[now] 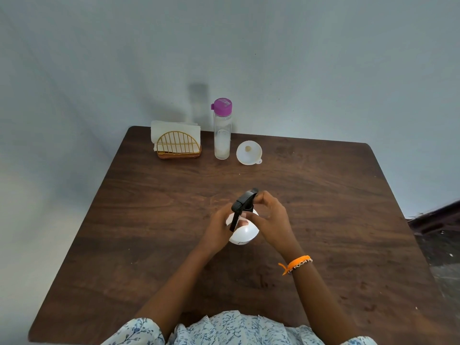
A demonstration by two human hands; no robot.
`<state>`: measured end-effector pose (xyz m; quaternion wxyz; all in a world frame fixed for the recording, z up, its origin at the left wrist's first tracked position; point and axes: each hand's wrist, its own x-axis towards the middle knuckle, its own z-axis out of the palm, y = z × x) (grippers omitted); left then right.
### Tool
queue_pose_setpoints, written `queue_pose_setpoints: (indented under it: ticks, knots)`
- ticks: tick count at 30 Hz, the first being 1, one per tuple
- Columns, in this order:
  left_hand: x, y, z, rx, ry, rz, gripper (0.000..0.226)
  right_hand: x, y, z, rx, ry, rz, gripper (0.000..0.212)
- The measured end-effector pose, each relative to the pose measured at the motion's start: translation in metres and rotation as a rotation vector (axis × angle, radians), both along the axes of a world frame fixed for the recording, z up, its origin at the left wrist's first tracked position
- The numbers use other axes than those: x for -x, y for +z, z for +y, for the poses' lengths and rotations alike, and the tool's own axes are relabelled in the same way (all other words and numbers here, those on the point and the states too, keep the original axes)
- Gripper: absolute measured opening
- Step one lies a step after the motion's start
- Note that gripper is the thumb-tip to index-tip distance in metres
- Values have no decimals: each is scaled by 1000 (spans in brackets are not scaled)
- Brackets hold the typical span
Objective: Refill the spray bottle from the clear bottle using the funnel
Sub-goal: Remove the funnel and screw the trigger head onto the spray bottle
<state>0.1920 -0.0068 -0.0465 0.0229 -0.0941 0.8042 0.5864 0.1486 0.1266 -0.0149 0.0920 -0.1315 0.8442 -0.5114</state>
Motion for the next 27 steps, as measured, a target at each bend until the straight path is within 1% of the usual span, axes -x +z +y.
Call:
queue_pose_setpoints:
  ticks: [2, 4, 7, 11, 15, 17, 19, 20, 22, 24, 26, 27]
  knots:
    - [2, -5, -2, 29, -16, 23, 27, 3, -2, 2, -15, 84, 9, 22]
    - [4, -10, -4, 56, -28, 34, 32, 8, -5, 6, -60, 179, 28, 26]
    - [5, -13, -5, 66, -32, 50, 36, 13, -11, 10, -116, 229, 46, 29]
    - [4, -11, -4, 40, -33, 77, 33, 9, -14, 6, -72, 158, 87, 28]
    - [2, -9, -4, -19, -1, 92, 28, -1, -18, -4, -1, 3, 121, 26]
    - [0, -10, -4, -17, 1, 83, 28, -5, -21, -8, 26, -63, 134, 30]
    - [-2, -10, -4, -27, 6, 84, 30, -7, -24, -12, 29, -102, 152, 30]
    - [-2, -9, -4, -26, 11, 83, 31, -8, -24, -14, 36, -122, 138, 29]
    - [-2, -8, -4, -19, 13, 74, 30, -9, -24, -17, 65, -159, 50, 31]
    - [-2, -7, -4, 10, 1, 71, 28, -11, -24, -18, 103, -149, -40, 30]
    - [-3, -7, -4, 35, 11, 87, 27, -15, -24, -14, 129, -68, -65, 31]
    - [-2, -8, -4, 41, 20, 95, 26, -16, -24, -12, 132, -13, -59, 36]
